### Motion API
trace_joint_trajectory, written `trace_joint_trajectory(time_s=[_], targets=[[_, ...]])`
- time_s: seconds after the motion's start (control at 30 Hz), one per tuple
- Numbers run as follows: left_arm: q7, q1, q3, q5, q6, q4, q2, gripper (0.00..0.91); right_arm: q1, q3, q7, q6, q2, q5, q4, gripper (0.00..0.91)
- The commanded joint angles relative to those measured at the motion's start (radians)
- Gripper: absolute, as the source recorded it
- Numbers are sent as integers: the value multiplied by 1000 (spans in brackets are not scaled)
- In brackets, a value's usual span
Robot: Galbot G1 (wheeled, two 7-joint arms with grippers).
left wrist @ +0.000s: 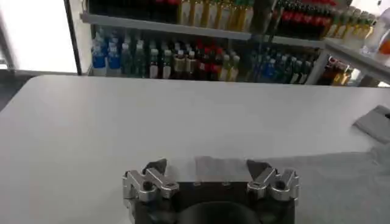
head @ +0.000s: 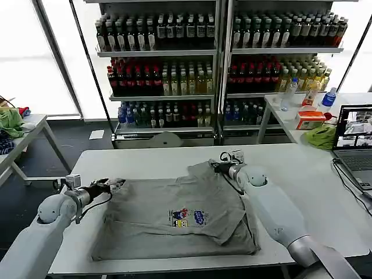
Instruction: Fold and organize the clothes.
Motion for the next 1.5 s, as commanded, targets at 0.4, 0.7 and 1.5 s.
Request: trace_joint_trajectory(time_s=[0.4,0.7,1.5], targets=[[45,3,48,45,0,32,-6,10,-6,-2,-3,0,-6,8,24,0],[57,5,55,49,-11,23,-11,10,-11,-1,-1,1,-7,8,29,0],[-36,73,-41,-8,-62,-166,27,10,-180,84,98,-1,-131,185,431,0]])
